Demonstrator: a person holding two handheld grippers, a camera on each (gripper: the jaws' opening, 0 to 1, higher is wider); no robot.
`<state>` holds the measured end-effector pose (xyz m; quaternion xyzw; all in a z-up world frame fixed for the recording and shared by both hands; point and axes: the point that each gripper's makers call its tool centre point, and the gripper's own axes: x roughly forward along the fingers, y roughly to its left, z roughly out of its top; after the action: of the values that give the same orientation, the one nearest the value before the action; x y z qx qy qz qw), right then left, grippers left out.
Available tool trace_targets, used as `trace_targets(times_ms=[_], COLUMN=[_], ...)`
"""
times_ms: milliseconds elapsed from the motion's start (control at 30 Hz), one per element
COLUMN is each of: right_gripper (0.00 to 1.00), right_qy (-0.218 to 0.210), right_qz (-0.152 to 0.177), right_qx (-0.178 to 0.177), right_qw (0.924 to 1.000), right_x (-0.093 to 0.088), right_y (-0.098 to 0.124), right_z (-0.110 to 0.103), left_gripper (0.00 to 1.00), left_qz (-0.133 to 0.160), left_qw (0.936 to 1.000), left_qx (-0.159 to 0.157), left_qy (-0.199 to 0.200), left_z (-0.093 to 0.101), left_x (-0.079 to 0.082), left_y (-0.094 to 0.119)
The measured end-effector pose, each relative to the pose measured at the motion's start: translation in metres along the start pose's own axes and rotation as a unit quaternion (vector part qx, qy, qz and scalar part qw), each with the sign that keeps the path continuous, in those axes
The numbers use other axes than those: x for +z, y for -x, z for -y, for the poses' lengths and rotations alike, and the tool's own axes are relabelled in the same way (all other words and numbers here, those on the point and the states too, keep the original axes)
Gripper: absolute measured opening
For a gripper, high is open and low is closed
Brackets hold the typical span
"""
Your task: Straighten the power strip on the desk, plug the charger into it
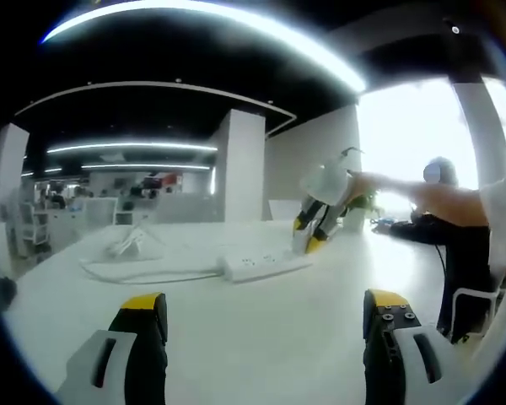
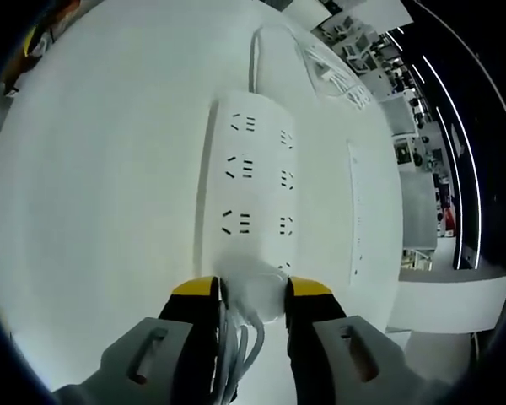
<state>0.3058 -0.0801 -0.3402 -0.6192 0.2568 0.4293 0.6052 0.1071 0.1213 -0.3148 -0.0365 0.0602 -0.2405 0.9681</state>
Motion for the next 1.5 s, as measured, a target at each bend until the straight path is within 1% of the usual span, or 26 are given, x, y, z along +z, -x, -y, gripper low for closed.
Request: trace_targets(times_ms=[133,233,367,400,467,533,633,733,900,1000,1033,1133,1300,1467,1500], right_gripper=[0.32,0.33,0.48,0.49,0.49,0.51,0.55,0.56,0.58,0.6,0.62,0.72,0.81,0.99,0.99], right_qy=[0.004,0.0,-0.012,-0.011,-0.008,-0.002,-0.01,-0.012,-0.006,-0.015,-0.022,-0.028,-0.027,-0.035,-0.035], right_qz=[0.009,0.013,0.014,0.015,0.013,0.014,0.025,0.032,0.029,0.034,0.04,0.044,0.048,0.062,0.063], right_qx=[0.009,0.017,0.029,0.032,0.033,0.03,0.027,0.025,0.018,0.019,0.02,0.023,0.024,0.025,0.025], right_qw=[0.9999,0.9998,0.9994,0.9993,0.9993,0.9994,0.9993,0.9991,0.9994,0.9991,0.9988,0.9984,0.9982,0.9972,0.9971], right_x=[-0.001,0.0,-0.001,-0.001,-0.002,-0.002,0.001,0.003,0.002,0.003,0.005,0.006,0.008,0.012,0.013], right_y=[-0.004,-0.003,-0.006,-0.007,-0.007,-0.006,-0.001,0.002,0.003,0.005,0.006,0.007,0.007,0.006,0.007], right_z=[-0.002,-0.003,-0.009,-0.01,-0.011,-0.009,-0.006,-0.004,-0.001,0.001,0.001,0.0,-0.001,-0.001,-0.001], left_gripper=[0.99,0.99,0.99,0.99,0.99,0.99,0.99,0.99,0.99,0.99,0.99,0.99,0.99,0.99,0.99], left_qz=[0.001,0.002,0.005,0.006,0.007,0.007,0.006,0.007,0.007,0.008,0.008,0.008,0.01,0.01,0.01], left_qw=[1.0,1.0,1.0,1.0,1.0,0.9999,1.0,1.0,0.9999,0.9999,0.9999,0.9999,0.9999,0.9999,0.9999], left_qx=[0.0,0.003,0.005,0.005,0.006,0.007,0.006,0.004,0.002,0.002,0.002,0.003,0.003,0.003,0.003], left_qy=[0.0,0.001,0.002,0.002,0.003,0.003,0.005,0.006,0.007,0.008,0.008,0.008,0.008,0.009,0.009], left_z=[0.001,-0.001,-0.002,-0.003,-0.003,-0.004,-0.004,-0.003,-0.001,-0.001,-0.001,-0.002,-0.002,-0.002,-0.002], left_x=[0.001,0.001,0.003,0.003,0.004,0.003,0.002,0.002,0.001,0.001,0.001,0.001,0.001,0.001,0.001], left_y=[0.0,0.0,0.001,0.001,0.002,0.002,0.002,0.002,0.002,0.002,0.003,0.003,0.004,0.005,0.005])
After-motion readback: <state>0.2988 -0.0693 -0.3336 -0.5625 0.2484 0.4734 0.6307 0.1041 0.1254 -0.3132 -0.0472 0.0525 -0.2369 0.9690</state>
